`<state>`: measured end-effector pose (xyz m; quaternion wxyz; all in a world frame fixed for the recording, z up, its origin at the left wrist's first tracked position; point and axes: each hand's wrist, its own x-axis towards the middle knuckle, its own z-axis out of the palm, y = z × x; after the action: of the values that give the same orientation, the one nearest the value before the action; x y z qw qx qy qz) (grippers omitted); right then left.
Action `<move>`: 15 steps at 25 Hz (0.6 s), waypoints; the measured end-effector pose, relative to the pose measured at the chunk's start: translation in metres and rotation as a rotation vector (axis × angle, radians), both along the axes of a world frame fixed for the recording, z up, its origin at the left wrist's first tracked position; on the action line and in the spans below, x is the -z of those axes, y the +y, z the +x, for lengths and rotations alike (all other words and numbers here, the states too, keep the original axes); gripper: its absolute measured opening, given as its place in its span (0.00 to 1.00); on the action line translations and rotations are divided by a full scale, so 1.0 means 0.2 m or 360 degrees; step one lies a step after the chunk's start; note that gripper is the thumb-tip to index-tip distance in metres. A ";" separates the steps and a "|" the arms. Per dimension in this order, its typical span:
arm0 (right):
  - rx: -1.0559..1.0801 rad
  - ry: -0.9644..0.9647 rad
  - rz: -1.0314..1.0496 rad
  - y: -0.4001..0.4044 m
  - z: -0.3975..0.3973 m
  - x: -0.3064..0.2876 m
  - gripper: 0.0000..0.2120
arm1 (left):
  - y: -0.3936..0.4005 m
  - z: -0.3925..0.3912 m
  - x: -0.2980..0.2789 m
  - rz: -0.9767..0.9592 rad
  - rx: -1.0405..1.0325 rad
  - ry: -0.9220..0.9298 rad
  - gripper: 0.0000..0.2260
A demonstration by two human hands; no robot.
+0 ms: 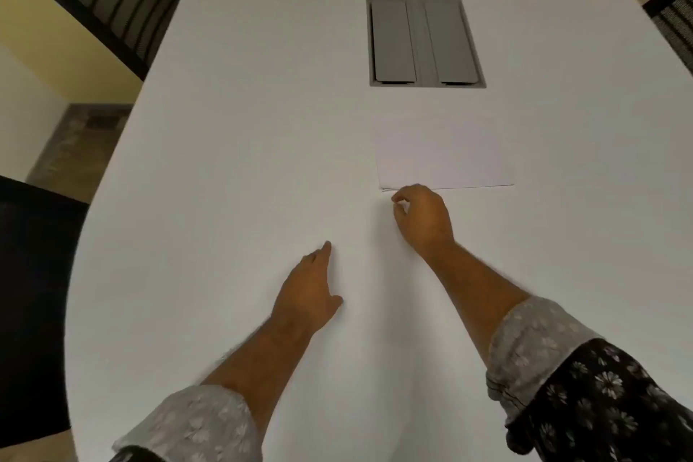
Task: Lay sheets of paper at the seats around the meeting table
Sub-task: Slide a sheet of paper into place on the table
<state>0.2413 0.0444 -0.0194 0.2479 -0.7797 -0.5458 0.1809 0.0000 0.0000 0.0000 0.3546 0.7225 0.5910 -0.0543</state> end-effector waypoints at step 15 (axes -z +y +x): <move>-0.0044 -0.0470 -0.0169 0.32 0.03 0.11 0.12 | 0.33 0.09 -0.03 -0.0083 0.0133 0.0035 0.35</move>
<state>0.2481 0.1081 -0.0409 0.1210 -0.8022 -0.5766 0.0964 0.0173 0.0664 0.0069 0.3643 0.7364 0.5626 -0.0924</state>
